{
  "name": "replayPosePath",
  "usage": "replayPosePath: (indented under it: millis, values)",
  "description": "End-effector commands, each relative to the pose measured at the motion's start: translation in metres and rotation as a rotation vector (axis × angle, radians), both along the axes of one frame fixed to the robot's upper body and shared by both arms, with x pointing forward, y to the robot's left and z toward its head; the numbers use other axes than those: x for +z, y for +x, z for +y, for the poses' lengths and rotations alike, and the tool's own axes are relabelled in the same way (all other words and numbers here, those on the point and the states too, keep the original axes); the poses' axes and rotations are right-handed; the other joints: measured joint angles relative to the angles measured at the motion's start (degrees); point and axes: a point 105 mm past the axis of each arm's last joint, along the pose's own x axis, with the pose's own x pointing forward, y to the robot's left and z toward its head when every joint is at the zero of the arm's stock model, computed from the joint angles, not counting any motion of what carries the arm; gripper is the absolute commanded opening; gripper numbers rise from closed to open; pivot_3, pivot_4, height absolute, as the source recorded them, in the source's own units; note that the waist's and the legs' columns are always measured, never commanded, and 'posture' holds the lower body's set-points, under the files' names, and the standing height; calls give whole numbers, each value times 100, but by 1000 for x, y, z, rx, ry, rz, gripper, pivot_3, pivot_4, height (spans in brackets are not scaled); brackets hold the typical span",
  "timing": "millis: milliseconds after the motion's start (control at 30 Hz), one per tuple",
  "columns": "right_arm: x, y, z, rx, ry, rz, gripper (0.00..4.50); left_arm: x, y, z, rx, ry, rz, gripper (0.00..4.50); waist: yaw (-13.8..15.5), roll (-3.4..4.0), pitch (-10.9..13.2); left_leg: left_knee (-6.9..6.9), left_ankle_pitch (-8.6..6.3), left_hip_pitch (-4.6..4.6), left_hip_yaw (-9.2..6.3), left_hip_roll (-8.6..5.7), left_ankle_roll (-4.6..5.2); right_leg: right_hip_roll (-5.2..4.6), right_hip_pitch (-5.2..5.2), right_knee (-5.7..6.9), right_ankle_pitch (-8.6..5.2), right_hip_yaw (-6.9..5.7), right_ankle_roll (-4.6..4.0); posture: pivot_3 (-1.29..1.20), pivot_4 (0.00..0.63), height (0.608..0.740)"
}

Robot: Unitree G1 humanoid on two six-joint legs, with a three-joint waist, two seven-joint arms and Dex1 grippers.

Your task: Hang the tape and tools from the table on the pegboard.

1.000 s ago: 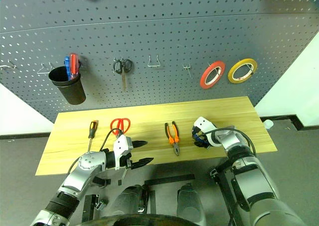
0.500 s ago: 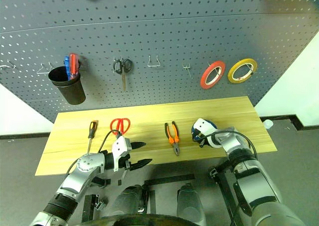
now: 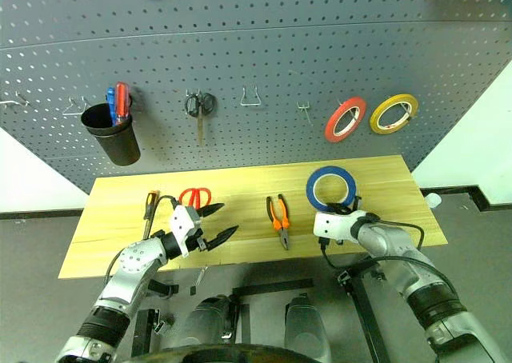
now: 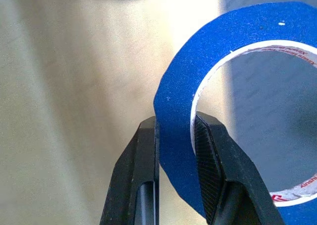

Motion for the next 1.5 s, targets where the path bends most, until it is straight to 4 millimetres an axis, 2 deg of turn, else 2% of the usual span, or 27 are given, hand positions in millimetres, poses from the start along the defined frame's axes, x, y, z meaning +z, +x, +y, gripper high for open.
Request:
replayPosePath:
  millis: [33,267,367,600,867,933,1000,1167,1300,1400,1500]
  values:
    - [54,28,15,107,-66,-266,639,28,14,5,35,-90,-141,3652,-2,0,2,3,0,-3,0,0,0,0,-1,1,1,0,2,-120,108,728]
    - [92,53,25,194,-143,-475,639,45,20,-6,31,-205,-229,3652,46,-6,-1,-3,0,-3,-2,-5,1,1,1,-2,12,-4,21,-84,102,728]
    - [100,60,27,223,-168,-506,639,52,18,-12,22,-273,-251,3652,38,-6,0,-6,1,-5,-3,-7,1,1,-1,-1,12,-6,21,-72,99,728]
    - [103,77,25,210,-157,-480,639,61,17,-18,27,-337,-288,3652,10,-6,0,3,3,-1,-2,-6,1,6,4,5,13,-5,20,-64,94,728]
    - [85,86,23,216,-159,-380,639,67,18,-18,37,-374,-308,3652,12,-6,0,3,3,-1,-3,-6,2,8,4,5,14,-5,21,-62,93,728]
    - [81,87,23,206,-136,-342,1376,67,18,-19,31,-376,-301,3652,11,-6,0,3,3,-1,-3,-6,2,8,4,5,14,-5,21,-61,96,728]
    - [79,86,22,208,-132,-332,1930,66,17,-20,27,-377,-298,3652,11,-6,0,3,3,-1,-3,-6,2,8,4,7,14,-5,22,-61,98,728]
    - [80,79,22,235,-157,-369,3693,64,14,-18,21,-383,-280,3652,2,-6,1,3,3,-1,-4,-6,2,8,3,8,14,-5,22,-64,107,728]
    - [72,62,27,299,-147,-327,3693,62,14,-15,31,-367,-268,3652,16,-6,1,3,3,-1,-5,-6,2,8,3,8,14,-5,22,-69,111,728]
    - [42,31,43,353,-40,-147,3693,45,22,-5,61,-251,-176,3652,21,-6,0,4,3,-1,-8,-5,2,11,6,8,14,-6,22,-81,117,728]
    - [27,16,54,322,69,-32,3693,33,23,3,52,-194,-82,3652,-35,-3,3,4,2,2,-10,-4,3,13,10,9,14,-6,23,-84,123,728]
